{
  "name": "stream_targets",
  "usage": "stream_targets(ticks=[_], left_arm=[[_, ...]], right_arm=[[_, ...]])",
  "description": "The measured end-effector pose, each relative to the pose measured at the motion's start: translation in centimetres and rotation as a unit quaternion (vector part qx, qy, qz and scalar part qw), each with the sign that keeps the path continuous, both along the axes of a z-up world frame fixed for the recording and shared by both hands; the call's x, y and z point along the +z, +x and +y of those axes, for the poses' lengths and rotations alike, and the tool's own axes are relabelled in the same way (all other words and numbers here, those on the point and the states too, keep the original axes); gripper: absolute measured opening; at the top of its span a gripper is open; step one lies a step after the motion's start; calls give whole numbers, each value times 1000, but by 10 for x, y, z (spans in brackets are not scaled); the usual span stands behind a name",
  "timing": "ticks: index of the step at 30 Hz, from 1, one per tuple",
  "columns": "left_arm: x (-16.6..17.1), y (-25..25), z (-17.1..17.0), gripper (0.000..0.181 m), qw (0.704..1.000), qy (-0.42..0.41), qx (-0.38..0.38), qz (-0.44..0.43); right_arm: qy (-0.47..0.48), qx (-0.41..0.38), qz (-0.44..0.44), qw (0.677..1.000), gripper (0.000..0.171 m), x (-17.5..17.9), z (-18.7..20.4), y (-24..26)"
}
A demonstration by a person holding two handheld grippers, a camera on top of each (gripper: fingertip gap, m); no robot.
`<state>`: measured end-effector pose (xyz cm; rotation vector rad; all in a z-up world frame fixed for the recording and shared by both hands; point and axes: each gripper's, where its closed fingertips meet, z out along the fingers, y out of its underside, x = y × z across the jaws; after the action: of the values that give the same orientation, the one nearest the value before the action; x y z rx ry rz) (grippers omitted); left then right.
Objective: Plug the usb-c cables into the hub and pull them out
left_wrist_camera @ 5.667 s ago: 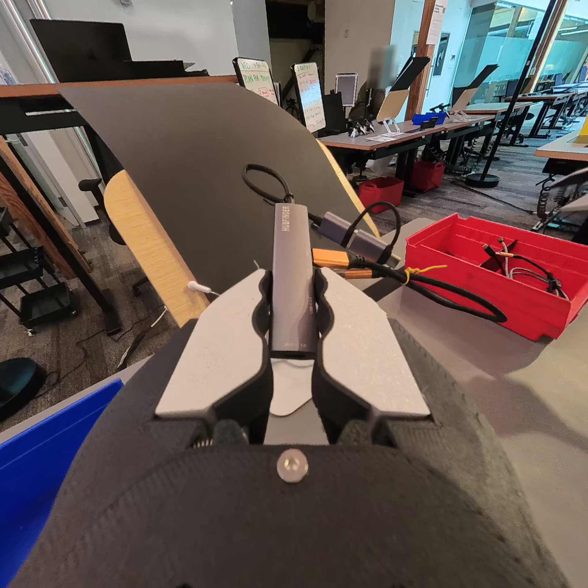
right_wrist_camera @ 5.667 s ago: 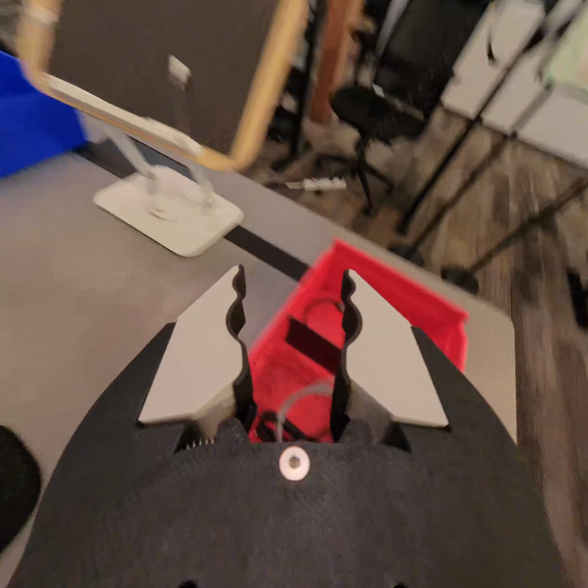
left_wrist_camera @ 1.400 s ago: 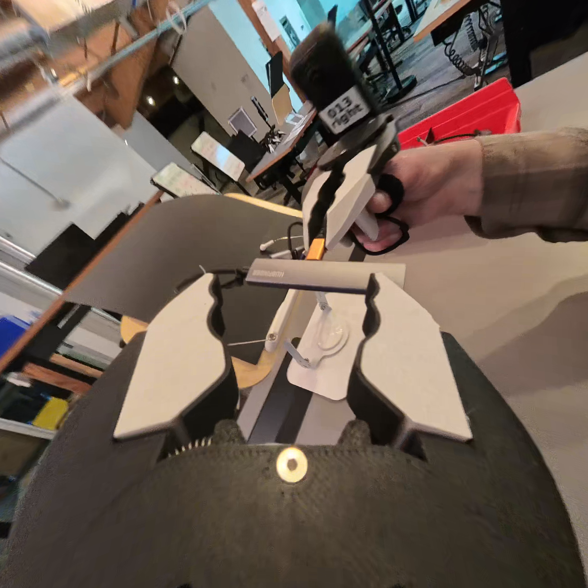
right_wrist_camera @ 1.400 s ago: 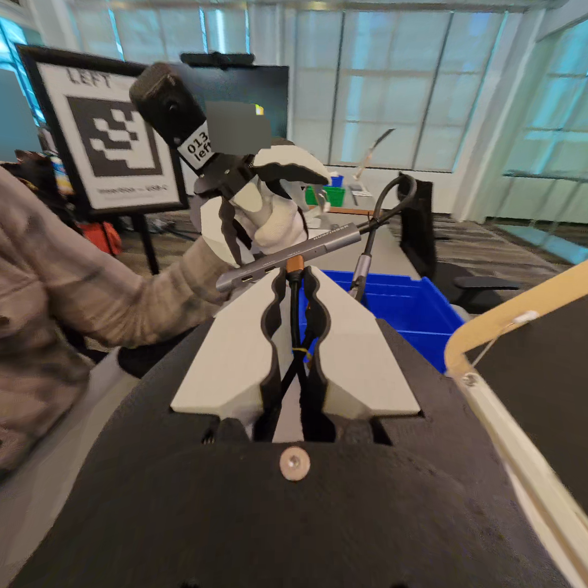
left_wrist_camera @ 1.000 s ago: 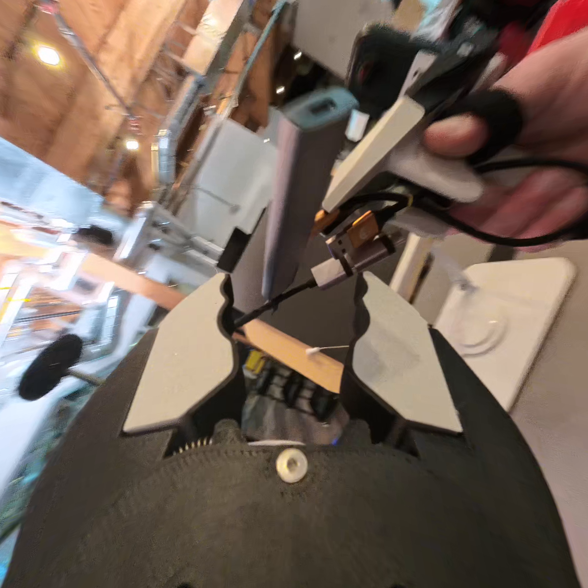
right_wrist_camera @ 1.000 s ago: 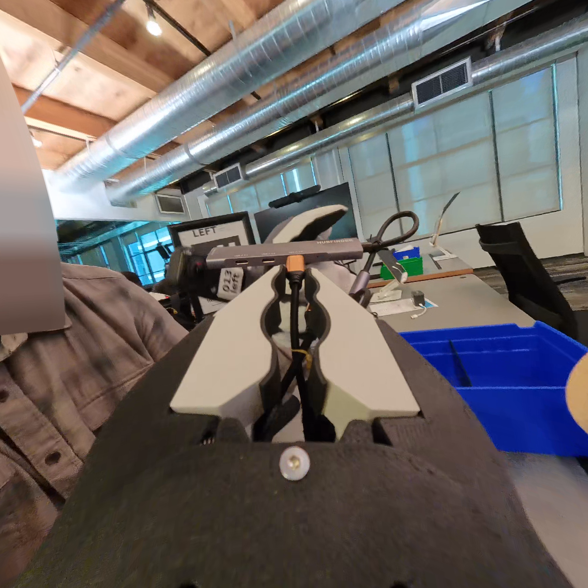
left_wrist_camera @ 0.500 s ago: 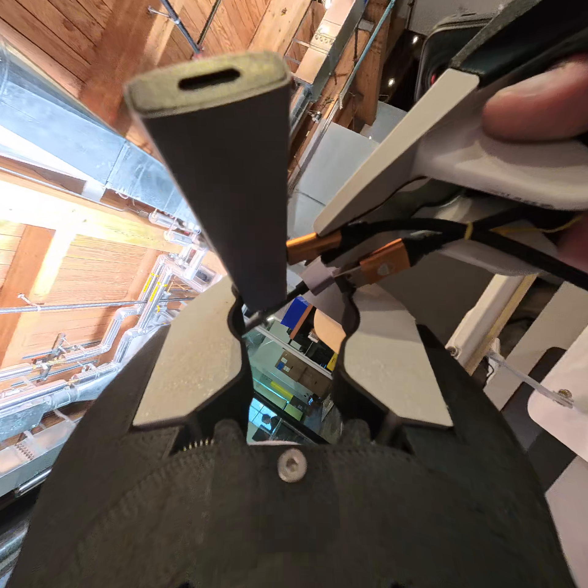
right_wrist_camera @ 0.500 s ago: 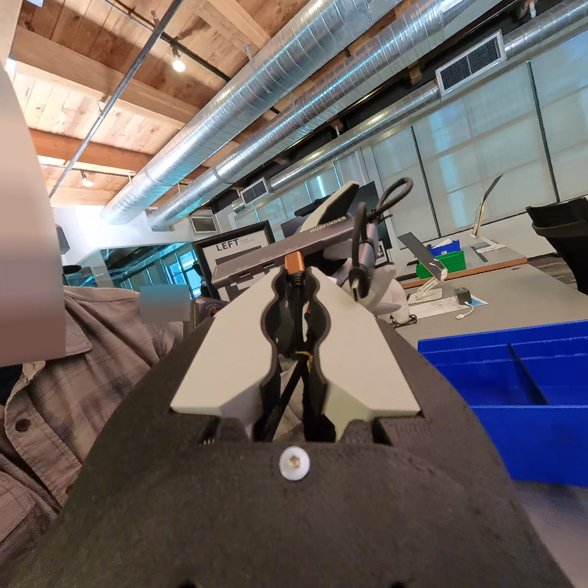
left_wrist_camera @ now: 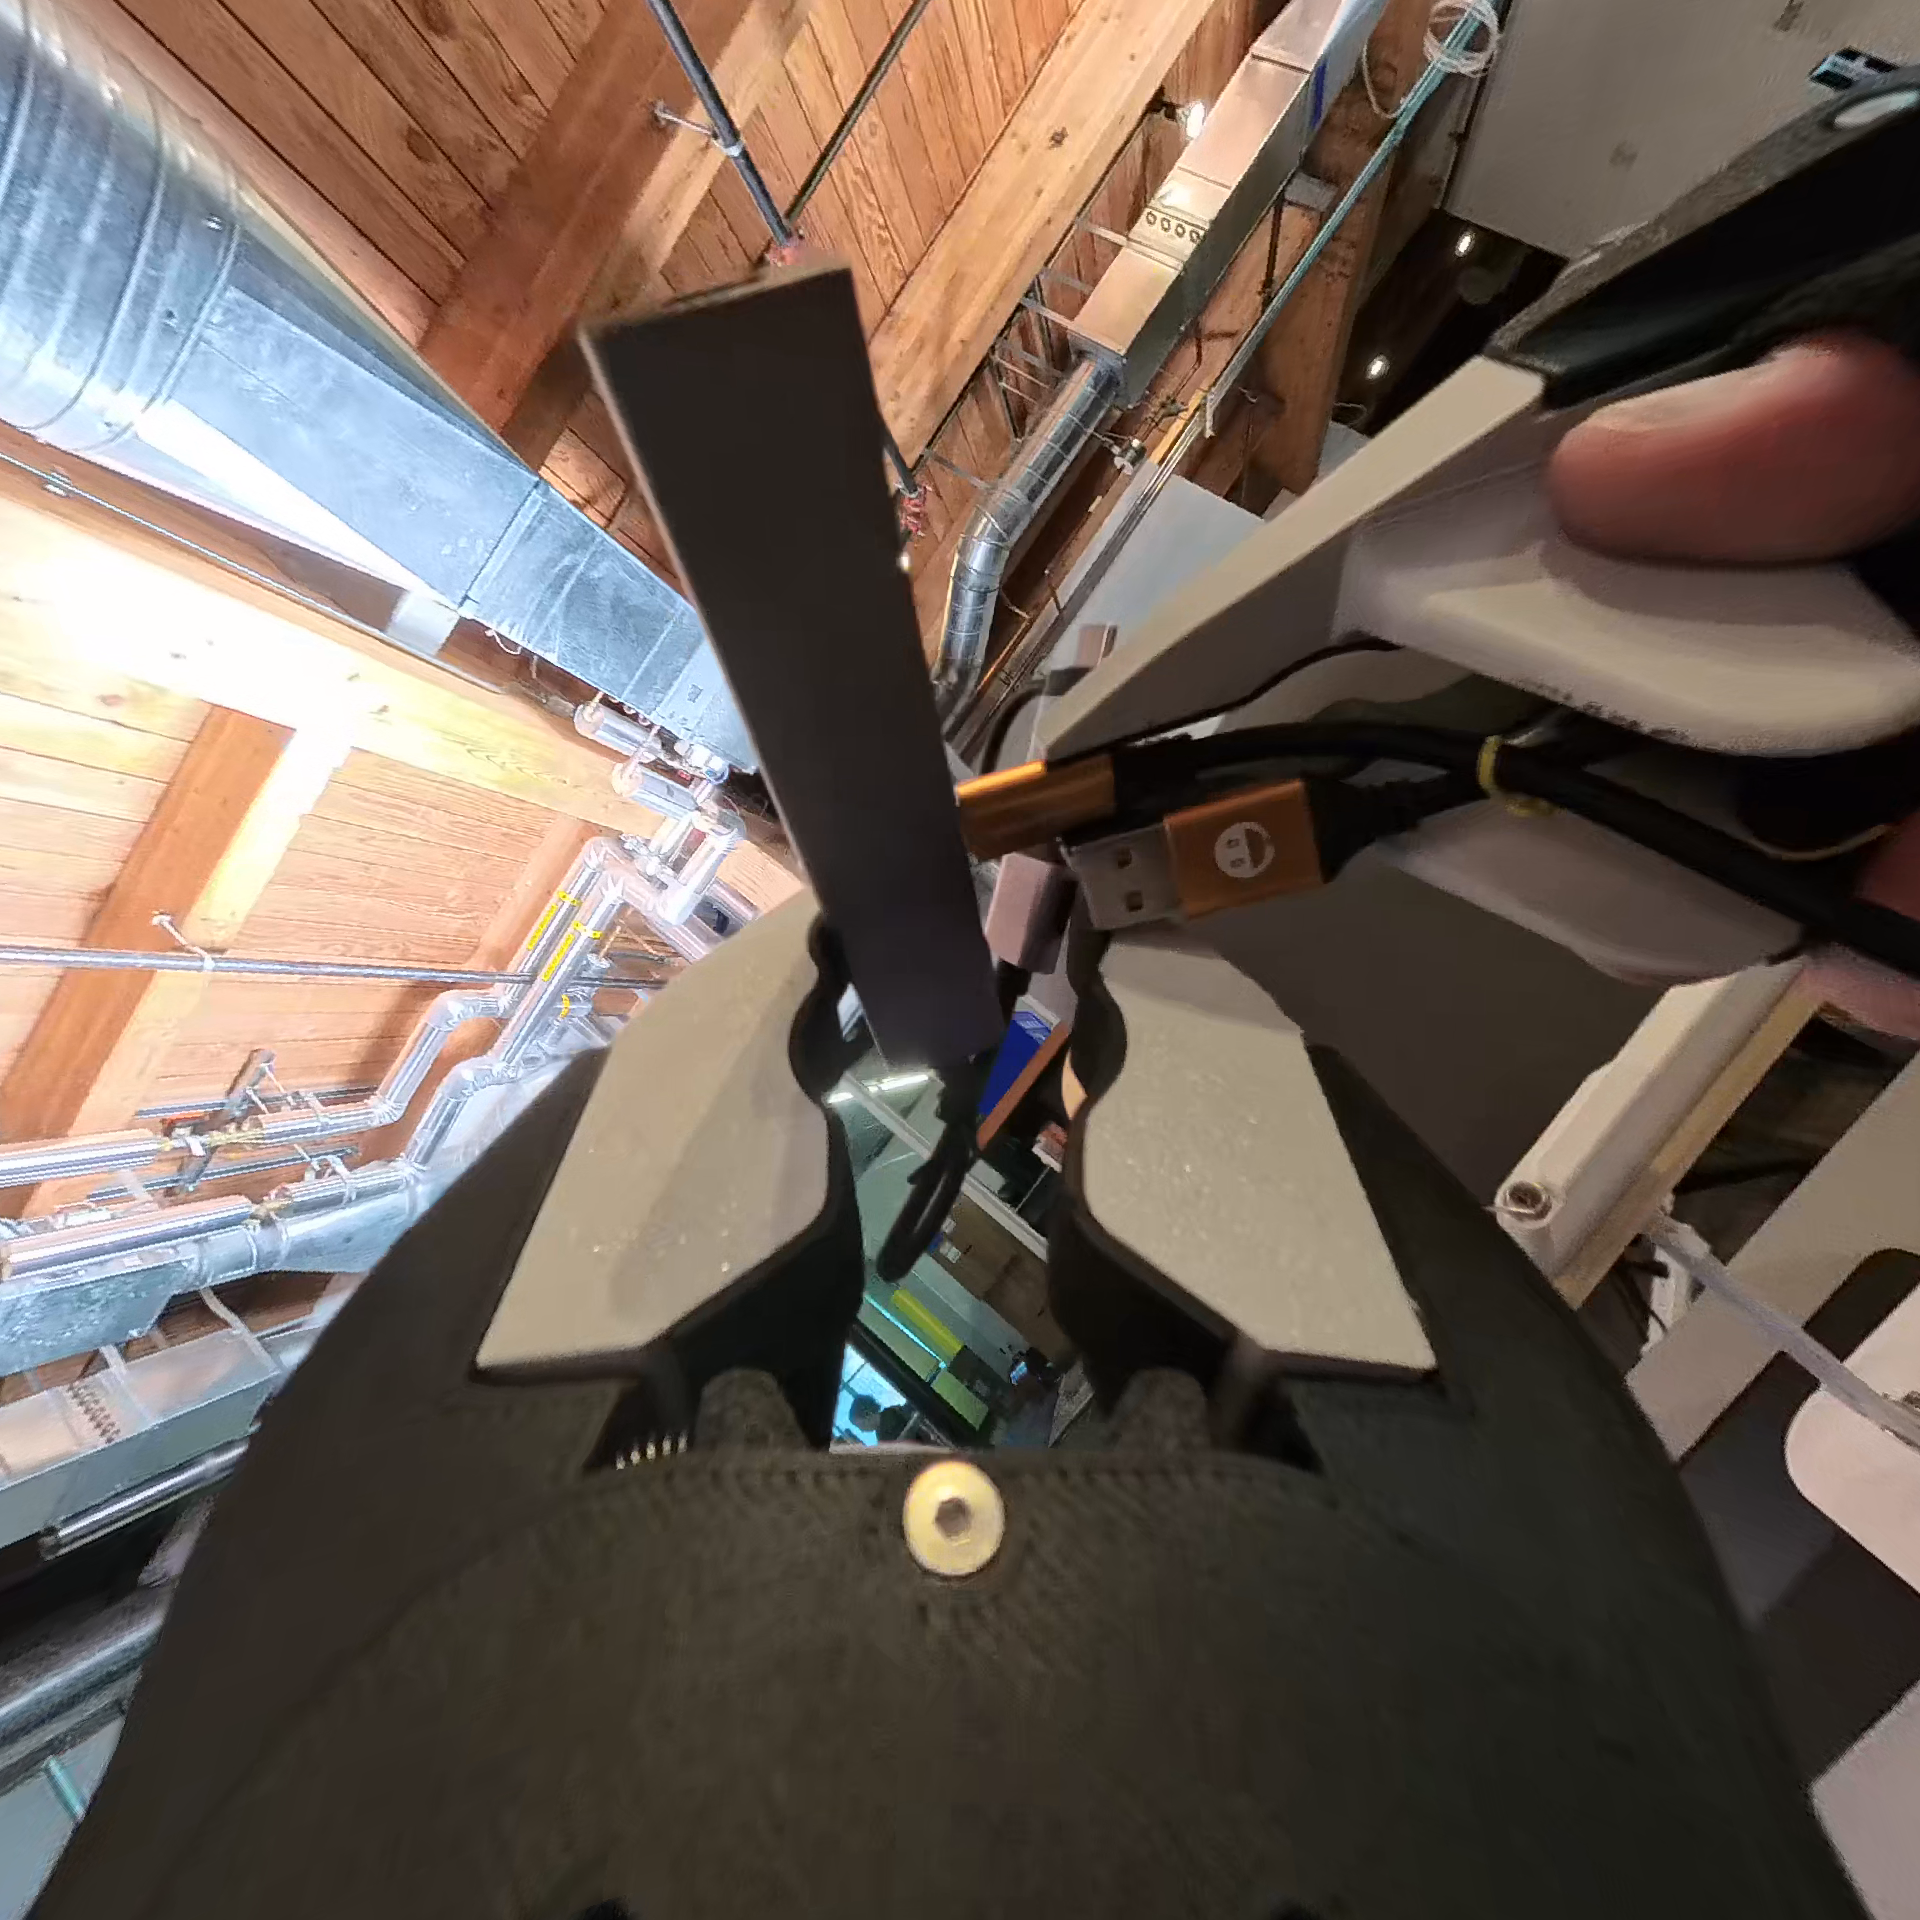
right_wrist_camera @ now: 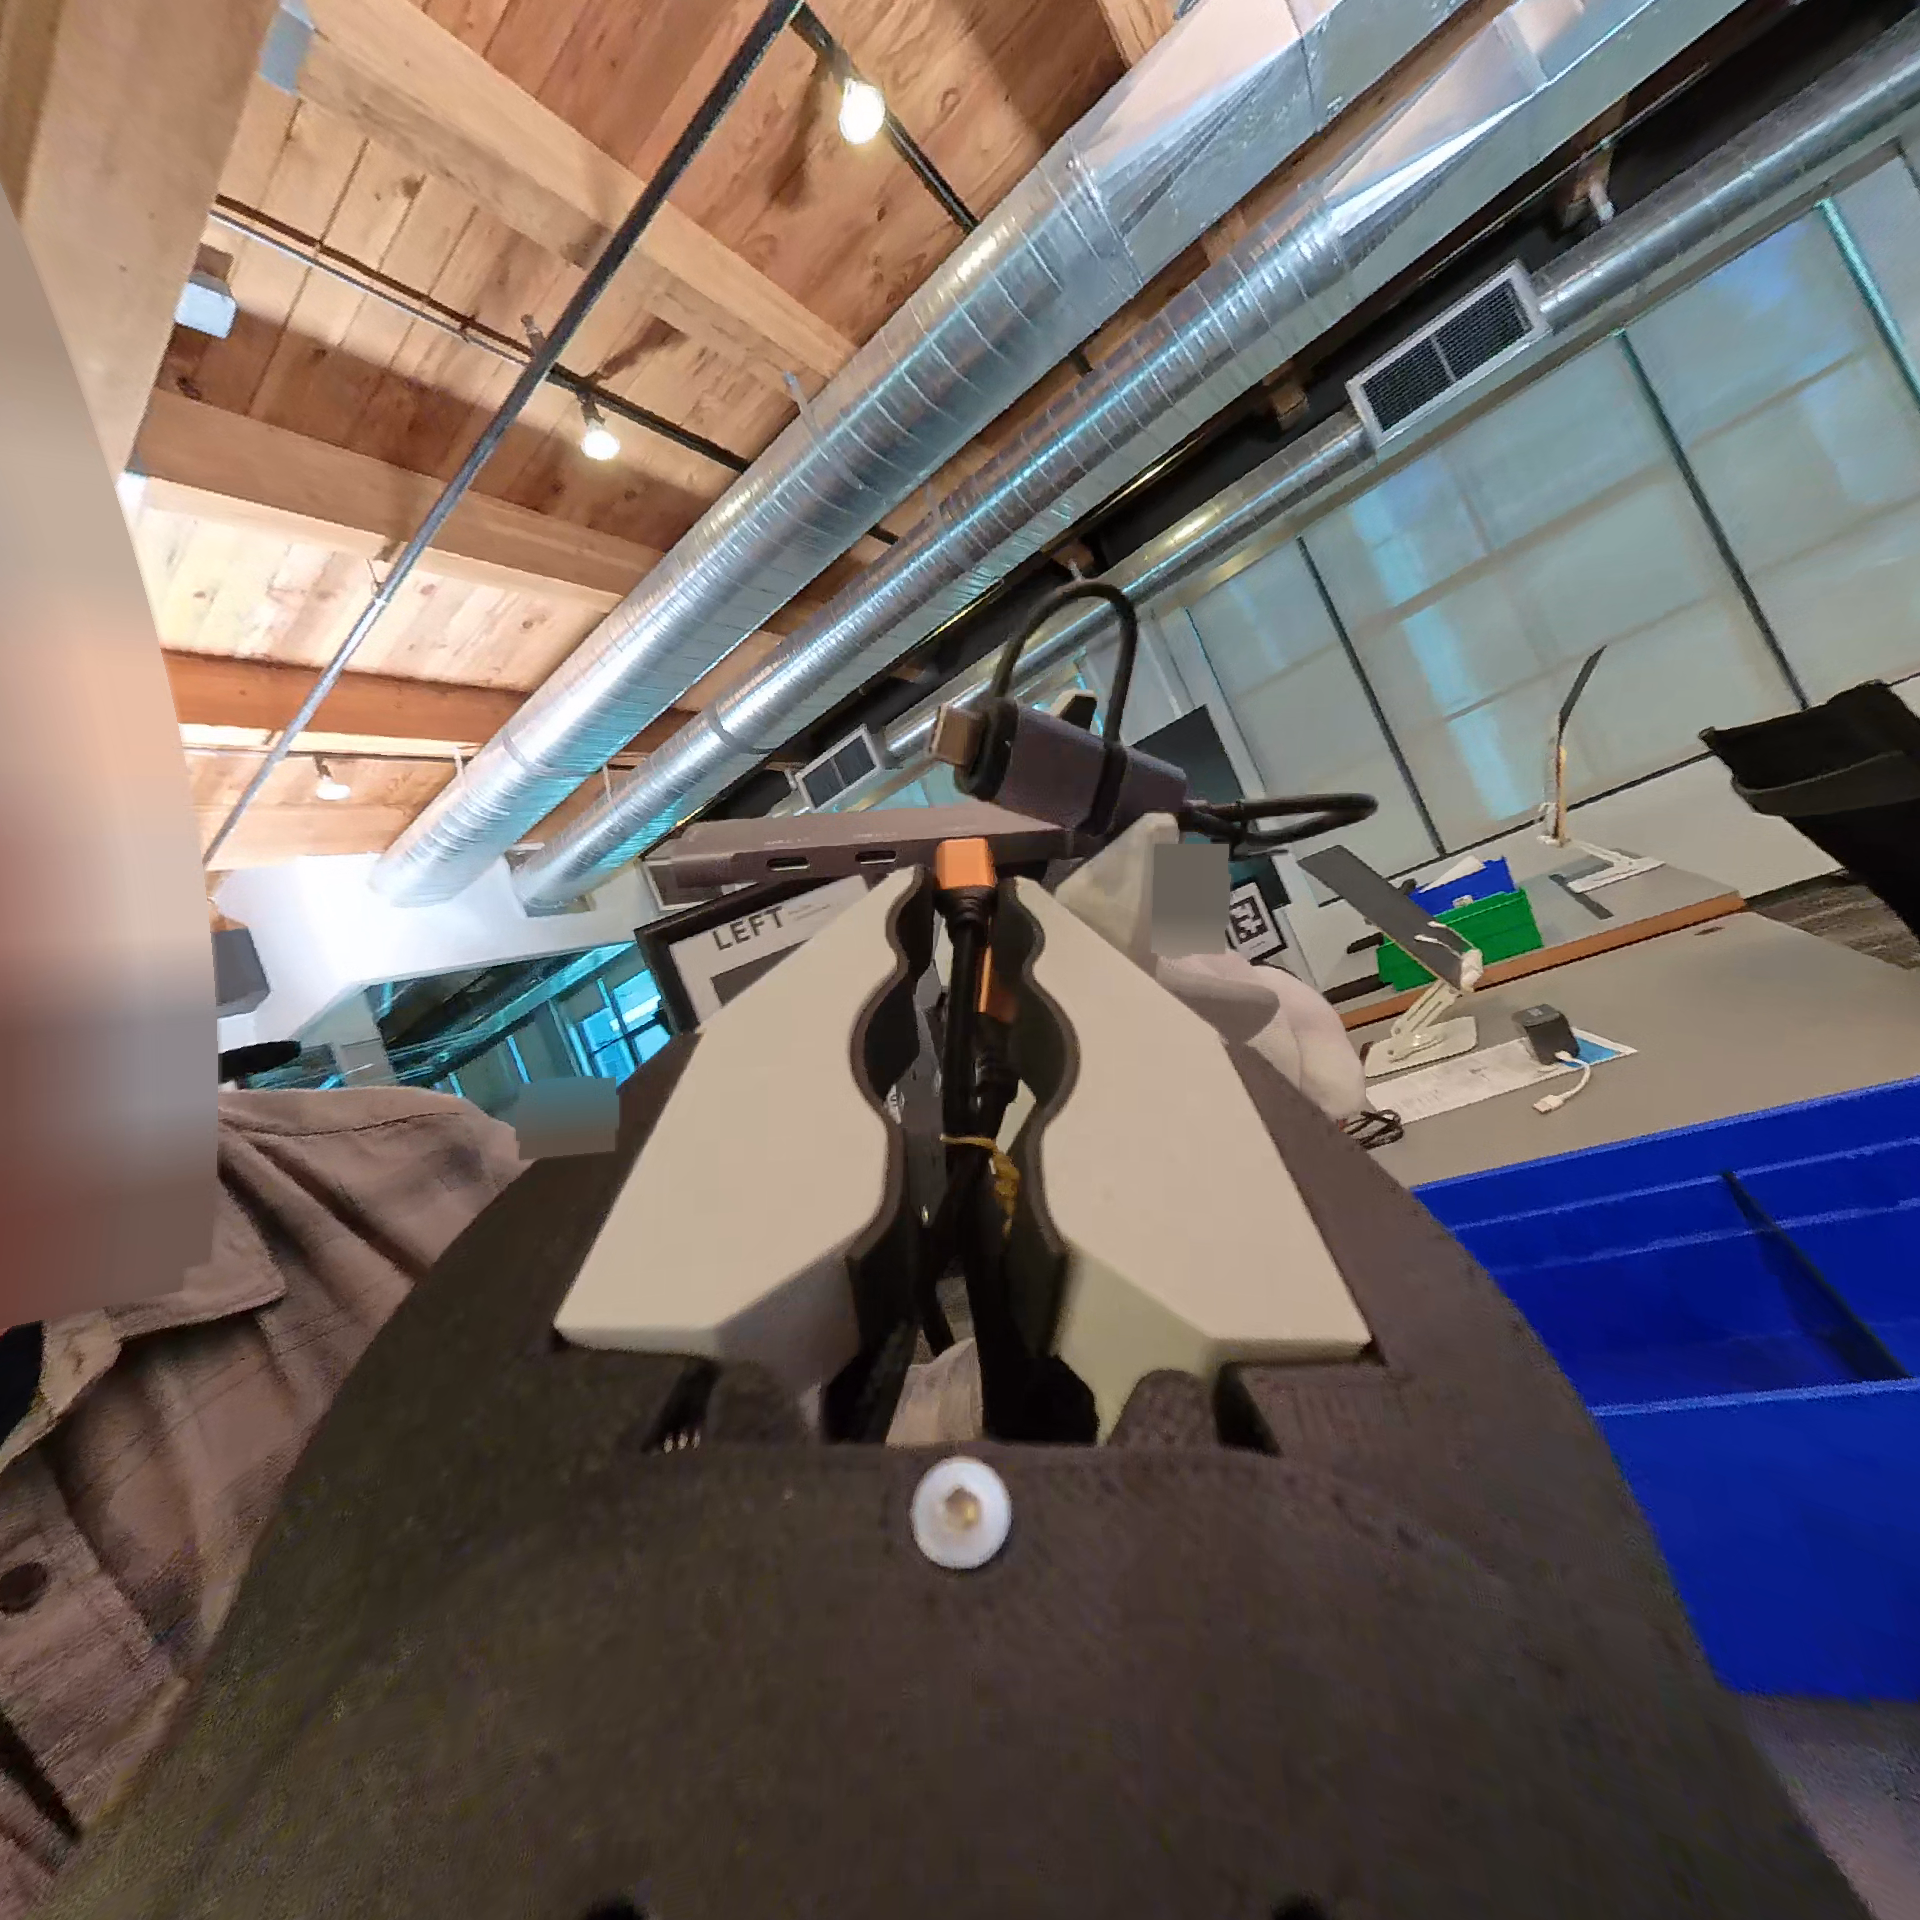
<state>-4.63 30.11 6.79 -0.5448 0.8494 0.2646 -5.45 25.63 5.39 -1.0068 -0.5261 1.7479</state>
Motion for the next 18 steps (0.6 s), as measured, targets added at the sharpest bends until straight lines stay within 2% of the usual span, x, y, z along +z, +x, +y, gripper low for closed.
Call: stream_targets(ticks=[3,7,12,18], left_arm=[[-5,-1,3,47,1000,-3,-5,8],[-6,-5,5,45,1000,-5,-11,8],[-5,-7,10,45,1000,-12,5,19],[-3,-10,13,30,999,15,38,6]], right_arm=[[-6,-14,7,1000,9,0,4,1],[-21,-33,27,999,8,-1,13,14],[-21,-20,19,999,8,-1,10,14],[-39,2,6,999,8,-8,10,-6]])
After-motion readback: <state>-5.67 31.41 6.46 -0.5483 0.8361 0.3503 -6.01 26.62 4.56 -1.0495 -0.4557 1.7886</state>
